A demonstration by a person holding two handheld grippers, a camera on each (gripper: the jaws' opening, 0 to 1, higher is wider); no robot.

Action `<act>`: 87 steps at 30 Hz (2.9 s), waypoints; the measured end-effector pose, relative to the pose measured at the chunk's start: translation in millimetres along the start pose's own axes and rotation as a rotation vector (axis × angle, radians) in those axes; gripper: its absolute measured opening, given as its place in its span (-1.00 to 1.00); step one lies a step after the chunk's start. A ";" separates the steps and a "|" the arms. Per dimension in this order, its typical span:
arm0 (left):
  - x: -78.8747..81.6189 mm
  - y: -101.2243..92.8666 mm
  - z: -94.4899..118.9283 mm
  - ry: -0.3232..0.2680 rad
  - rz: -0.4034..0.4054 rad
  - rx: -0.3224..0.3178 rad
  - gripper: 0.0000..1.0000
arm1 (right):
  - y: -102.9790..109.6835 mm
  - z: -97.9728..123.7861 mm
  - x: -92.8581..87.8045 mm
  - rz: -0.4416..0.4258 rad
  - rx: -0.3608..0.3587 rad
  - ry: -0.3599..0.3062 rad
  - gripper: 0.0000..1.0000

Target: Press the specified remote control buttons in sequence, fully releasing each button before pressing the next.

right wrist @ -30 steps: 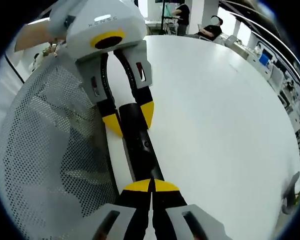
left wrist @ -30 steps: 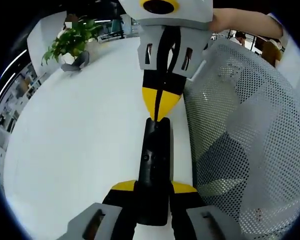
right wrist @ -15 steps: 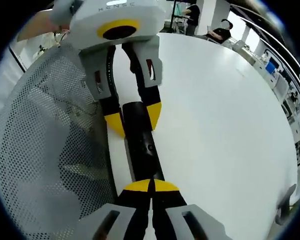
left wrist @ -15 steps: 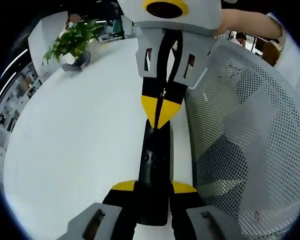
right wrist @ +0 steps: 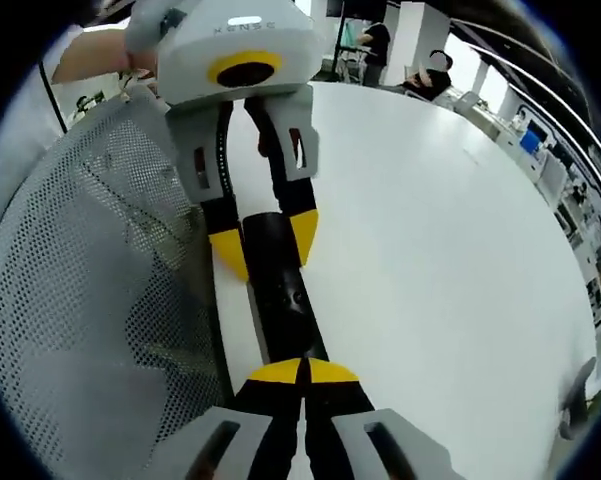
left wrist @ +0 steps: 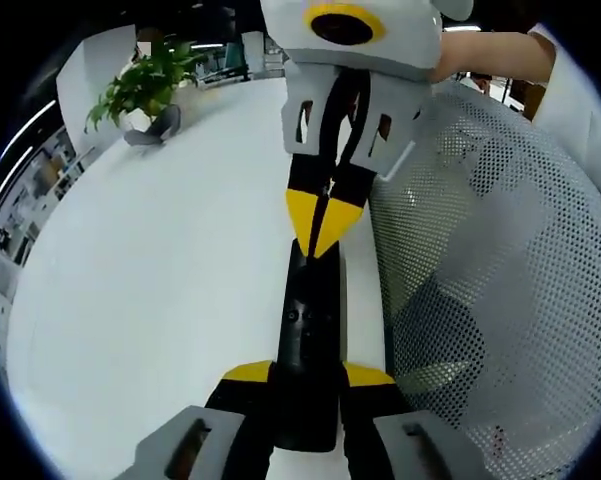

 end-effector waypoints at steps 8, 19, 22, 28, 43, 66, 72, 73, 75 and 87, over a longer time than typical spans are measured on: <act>2.5 0.5 -0.8 0.025 0.003 0.000 -0.52 | 0.5 -1.7 8.7 0.022 0.034 -0.052 -1.00; -0.7 1.3 -1.1 -0.001 0.012 0.000 -0.52 | 2.0 -9.6 13.7 0.157 0.033 0.061 -1.00; -0.4 1.3 -1.5 0.001 0.005 -0.002 -0.52 | 1.5 -11.2 16.6 0.175 0.031 0.092 -1.00; -0.1 1.7 -1.3 0.002 -0.002 -0.009 -0.52 | -1.9 -10.0 16.9 0.153 0.050 0.096 -1.00; 0.0 1.5 -0.8 0.003 -0.002 -0.008 -0.52 | -3.2 -10.2 13.8 0.175 0.094 0.035 -0.81; -10.7 3.0 -0.1 -0.094 0.006 -0.017 -0.53 | -8.4 -10.0 2.2 0.199 0.140 -0.112 -0.81; -14.2 2.9 -0.1 -0.126 0.018 -0.014 -0.53 | -8.5 -13.4 5.2 0.202 0.146 -0.133 -0.79; -14.7 2.9 -0.1 -0.131 0.020 -0.014 -0.53 | -8.4 -13.6 6.5 0.211 0.150 -0.125 -0.79; -15.2 2.8 0.0 -0.138 0.020 -0.014 -0.53 | -6.7 -13.7 10.7 0.287 0.149 -0.078 -0.81; -16.2 1.8 -0.4 -0.157 0.023 -0.014 -0.53 | -6.8 -18.7 34.7 0.201 0.175 0.165 -0.87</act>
Point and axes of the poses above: the point that each gripper's makers call its tool centre point, and the gripper's own axes: z roughly backward along the fingers, y roughly to its left, x roughly out of its top, the point moved 10 cm from there along z, roughly backward along the fingers, and after that the axes turned 6 degrees about x, right-handed, at the moved point
